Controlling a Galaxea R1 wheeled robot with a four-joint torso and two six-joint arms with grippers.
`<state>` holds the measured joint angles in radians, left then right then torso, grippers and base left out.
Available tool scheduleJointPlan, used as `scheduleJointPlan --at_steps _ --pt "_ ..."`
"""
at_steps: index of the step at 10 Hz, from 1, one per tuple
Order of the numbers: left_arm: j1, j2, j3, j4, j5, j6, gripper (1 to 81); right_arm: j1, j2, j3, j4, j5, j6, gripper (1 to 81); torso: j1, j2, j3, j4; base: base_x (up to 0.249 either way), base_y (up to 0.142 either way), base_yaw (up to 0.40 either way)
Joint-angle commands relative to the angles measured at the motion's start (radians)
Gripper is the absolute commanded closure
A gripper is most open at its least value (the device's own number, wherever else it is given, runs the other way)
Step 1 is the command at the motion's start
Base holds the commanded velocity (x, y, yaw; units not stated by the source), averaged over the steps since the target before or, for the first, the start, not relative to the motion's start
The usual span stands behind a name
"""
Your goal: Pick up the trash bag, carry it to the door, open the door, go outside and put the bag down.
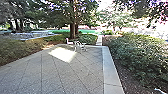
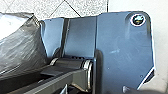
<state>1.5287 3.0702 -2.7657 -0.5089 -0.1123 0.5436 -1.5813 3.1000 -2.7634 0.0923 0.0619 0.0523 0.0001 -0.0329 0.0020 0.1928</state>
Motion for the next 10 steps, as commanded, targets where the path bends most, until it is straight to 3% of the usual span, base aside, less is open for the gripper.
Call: scheduleJointPlan --at_steps 1,3,5,7,9,10 --pt "-0.094 -0.080 0.138 -0.033 0.059 -0.004 81.1 0.048 0.008 0.009 0.001 -0.053 0.000 1.0 0.000 0.000 0.000 0.000 0.000 0.000 0.000" --pt "-0.110 -0.154 0.265 -0.042 0.060 -0.004 81.1 0.048 0.008 0.009 0.001 -0.053 0.000 1.0 0.000 0.000 0.000 0.000 0.000 0.000 0.000" --pt "-0.129 -0.198 0.319 -0.060 0.063 -0.005 81.1 0.045 0.008 0.009 -0.002 -0.053 0.000 1.0 0.000 0.000 -0.094 0.000 0.000 0.000 0.000" --pt "-0.155 -0.249 0.376 -0.092 0.065 -0.007 81.1 0.043 0.007 0.009 -0.003 -0.053 -0.002 1.0 0.000 0.000 -0.121 0.000 0.000 0.000 0.000" --pt "-0.184 -0.303 0.437 -0.126 0.066 -0.007 81.1 0.042 0.007 0.009 -0.003 -0.053 -0.003 1.0 0.000 0.000 -0.188 0.000 0.000 0.000 0.000" --pt "-0.209 -0.321 0.448 -0.143 0.068 -0.008 81.1 0.042 0.007 0.009 -0.002 -0.053 -0.003 1.0 0.000 0.000 -0.169 0.000 0.000 0.000 0.000"
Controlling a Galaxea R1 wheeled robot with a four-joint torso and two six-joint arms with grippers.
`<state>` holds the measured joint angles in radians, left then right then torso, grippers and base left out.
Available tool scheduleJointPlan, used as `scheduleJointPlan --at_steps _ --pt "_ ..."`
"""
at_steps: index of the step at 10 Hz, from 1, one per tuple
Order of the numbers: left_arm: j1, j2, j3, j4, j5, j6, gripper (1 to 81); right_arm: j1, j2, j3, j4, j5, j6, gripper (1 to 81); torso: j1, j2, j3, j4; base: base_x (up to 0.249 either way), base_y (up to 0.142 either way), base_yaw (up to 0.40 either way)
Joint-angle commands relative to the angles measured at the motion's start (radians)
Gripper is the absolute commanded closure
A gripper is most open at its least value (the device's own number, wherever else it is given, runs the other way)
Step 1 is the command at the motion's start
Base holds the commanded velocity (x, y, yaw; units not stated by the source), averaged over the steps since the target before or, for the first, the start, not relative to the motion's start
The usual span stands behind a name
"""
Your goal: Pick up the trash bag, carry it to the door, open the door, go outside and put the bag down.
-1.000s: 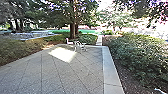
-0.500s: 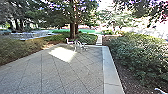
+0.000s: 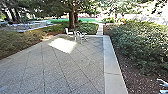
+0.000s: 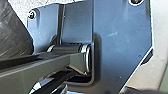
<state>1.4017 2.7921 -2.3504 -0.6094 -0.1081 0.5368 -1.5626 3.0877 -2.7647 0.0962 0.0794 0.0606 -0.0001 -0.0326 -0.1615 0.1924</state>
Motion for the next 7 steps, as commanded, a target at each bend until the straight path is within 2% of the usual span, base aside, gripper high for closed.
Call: scheduleJointPlan --at_steps 1,3,4,5,6,7 --pt "-0.118 -0.061 0.034 -0.069 0.100 0.000 81.1 0.025 0.021 0.010 -0.007 -0.070 -0.012 1.0 0.000 0.000 0.002 0.000 0.000 0.000 0.000" --pt "-0.196 -0.097 0.037 -0.119 0.174 0.000 81.1 0.023 0.021 0.010 -0.009 -0.070 -0.013 1.0 0.001 0.001 -0.020 0.000 0.000 0.000 0.000" --pt "-0.223 -0.103 0.037 -0.125 0.182 0.000 81.1 0.023 0.022 0.011 -0.007 -0.070 -0.016 1.0 0.001 0.001 -0.025 0.000 0.000 0.000 0.000" --pt "-0.246 -0.107 0.039 -0.127 0.196 0.000 81.1 0.023 0.024 0.019 -0.009 -0.070 -0.019 1.0 0.001 0.001 -0.022 0.045 0.000 0.000 0.000" --pt "-0.273 -0.117 0.037 -0.150 0.232 0.000 81.1 0.024 0.022 0.027 -0.010 -0.070 -0.019 1.0 0.001 0.001 -0.022 0.096 0.000 0.000 0.000" --pt "-0.299 -0.124 0.039 -0.164 0.251 0.000 81.1 0.025 0.022 0.027 -0.010 -0.070 -0.019 1.0 0.001 0.001 -0.023 0.103 0.000 0.000 0.000"
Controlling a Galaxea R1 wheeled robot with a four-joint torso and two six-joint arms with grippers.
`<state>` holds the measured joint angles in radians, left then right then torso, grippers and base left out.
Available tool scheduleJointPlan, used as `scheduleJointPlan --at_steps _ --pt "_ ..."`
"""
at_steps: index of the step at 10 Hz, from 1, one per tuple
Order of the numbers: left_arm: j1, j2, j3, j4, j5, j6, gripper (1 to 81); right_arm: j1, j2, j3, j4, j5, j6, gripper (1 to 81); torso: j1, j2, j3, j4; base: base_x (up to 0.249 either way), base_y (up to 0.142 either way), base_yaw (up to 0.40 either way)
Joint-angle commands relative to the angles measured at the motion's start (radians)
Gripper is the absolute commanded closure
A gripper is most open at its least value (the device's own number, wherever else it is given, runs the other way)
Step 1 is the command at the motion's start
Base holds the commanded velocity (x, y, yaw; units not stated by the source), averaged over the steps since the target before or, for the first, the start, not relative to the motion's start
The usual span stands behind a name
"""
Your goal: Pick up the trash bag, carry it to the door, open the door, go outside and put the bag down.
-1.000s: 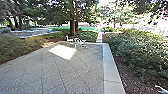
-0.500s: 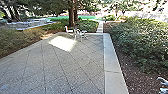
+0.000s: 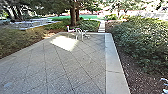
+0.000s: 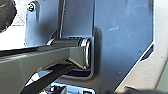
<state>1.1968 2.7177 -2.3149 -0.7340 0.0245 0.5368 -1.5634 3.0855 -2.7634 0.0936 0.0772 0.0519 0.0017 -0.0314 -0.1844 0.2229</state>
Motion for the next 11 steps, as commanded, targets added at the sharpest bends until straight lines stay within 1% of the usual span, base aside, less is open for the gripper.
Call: scheduleJointPlan --at_steps 1,2,3,4,5,6,7,8,9,11 --pt "-0.114 -0.061 0.002 -0.057 0.132 0.000 81.1 0.027 0.024 0.025 -0.008 -0.068 -0.010 1.0 0.000 0.000 -0.024 0.094 0.000 0.000 0.000" --pt "-0.137 -0.070 0.002 -0.076 0.135 0.000 81.1 0.025 0.024 0.025 -0.008 -0.068 -0.010 1.0 0.000 0.000 -0.052 0.116 0.000 0.000 0.000" --pt "-0.156 -0.074 -0.001 -0.096 0.137 -0.001 81.1 0.025 0.023 0.025 -0.005 -0.068 -0.010 1.0 0.000 0.000 -0.091 0.109 0.000 0.000 0.000" --pt "-0.185 -0.081 -0.003 -0.107 0.152 -0.001 81.1 0.028 0.023 0.024 -0.002 -0.070 -0.010 1.0 0.000 0.000 -0.117 0.118 0.000 0.000 0.000" --pt "-0.211 -0.087 -0.011 -0.125 0.184 -0.001 81.1 0.027 0.023 0.022 0.001 -0.070 -0.010 1.0 0.000 0.000 -0.151 0.133 0.000 0.000 0.000" --pt "-0.242 -0.087 -0.018 -0.137 0.196 -0.001 81.1 0.028 0.023 0.022 0.001 -0.070 -0.010 1.0 0.000 0.000 -0.093 0.110 0.000 0.000 0.000" --pt "-0.274 -0.081 -0.032 -0.148 0.206 -0.001 81.1 0.028 0.021 0.022 0.001 -0.070 -0.007 1.0 0.000 0.001 -0.123 0.116 0.000 0.000 0.000" --pt "-0.308 -0.068 -0.058 -0.156 0.247 -0.001 81.1 0.029 0.023 0.024 0.001 -0.070 -0.008 1.0 0.000 0.001 -0.133 0.118 0.000 0.000 0.000" --pt "-0.343 -0.045 -0.104 -0.171 0.296 -0.001 81.1 0.030 0.021 0.022 0.001 -0.070 -0.006 1.0 0.000 0.001 -0.142 0.118 0.000 0.000 0.000" --pt "-0.407 -0.007 -0.198 -0.179 0.357 -0.003 81.1 0.030 0.021 0.021 0.001 -0.071 -0.004 1.0 0.001 0.001 -0.141 0.118 0.000 0.000 0.000"
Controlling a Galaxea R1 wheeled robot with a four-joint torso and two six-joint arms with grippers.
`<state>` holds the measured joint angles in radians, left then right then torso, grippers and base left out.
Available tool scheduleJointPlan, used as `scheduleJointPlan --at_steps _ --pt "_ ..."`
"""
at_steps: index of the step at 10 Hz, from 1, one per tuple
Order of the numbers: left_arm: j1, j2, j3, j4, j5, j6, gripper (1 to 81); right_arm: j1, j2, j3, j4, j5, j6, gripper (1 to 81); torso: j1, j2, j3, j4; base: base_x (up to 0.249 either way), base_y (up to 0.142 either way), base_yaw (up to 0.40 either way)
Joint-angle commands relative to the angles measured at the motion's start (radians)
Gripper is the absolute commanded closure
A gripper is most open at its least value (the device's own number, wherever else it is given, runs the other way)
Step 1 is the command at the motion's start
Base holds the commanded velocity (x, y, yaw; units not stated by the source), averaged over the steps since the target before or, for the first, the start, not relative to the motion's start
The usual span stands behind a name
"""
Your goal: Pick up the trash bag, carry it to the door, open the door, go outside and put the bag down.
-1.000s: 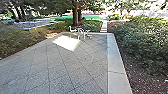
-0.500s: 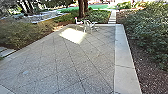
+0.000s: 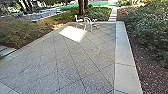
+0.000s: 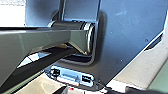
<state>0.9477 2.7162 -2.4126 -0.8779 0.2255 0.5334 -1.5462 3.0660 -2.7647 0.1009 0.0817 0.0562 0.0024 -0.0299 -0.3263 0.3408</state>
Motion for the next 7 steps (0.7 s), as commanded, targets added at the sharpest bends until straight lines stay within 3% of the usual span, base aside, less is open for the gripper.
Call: scheduleJointPlan --at_steps 1,4,7 --pt "-0.189 0.007 -0.145 -0.038 0.199 0.000 81.1 0.011 0.039 0.021 -0.006 -0.076 -0.006 1.0 0.000 0.000 0.000 0.000 0.000 0.000 0.000" --pt "-0.273 0.008 -0.236 -0.065 0.311 0.000 81.1 0.008 0.039 0.022 -0.010 -0.076 -0.012 1.0 0.000 0.000 -0.001 0.000 0.000 0.000 0.000" --pt "-0.315 0.001 -0.269 -0.070 0.360 0.000 81.1 0.005 0.039 0.022 -0.010 -0.074 -0.015 1.0 0.000 0.000 -0.001 0.000 0.000 0.000 0.000"
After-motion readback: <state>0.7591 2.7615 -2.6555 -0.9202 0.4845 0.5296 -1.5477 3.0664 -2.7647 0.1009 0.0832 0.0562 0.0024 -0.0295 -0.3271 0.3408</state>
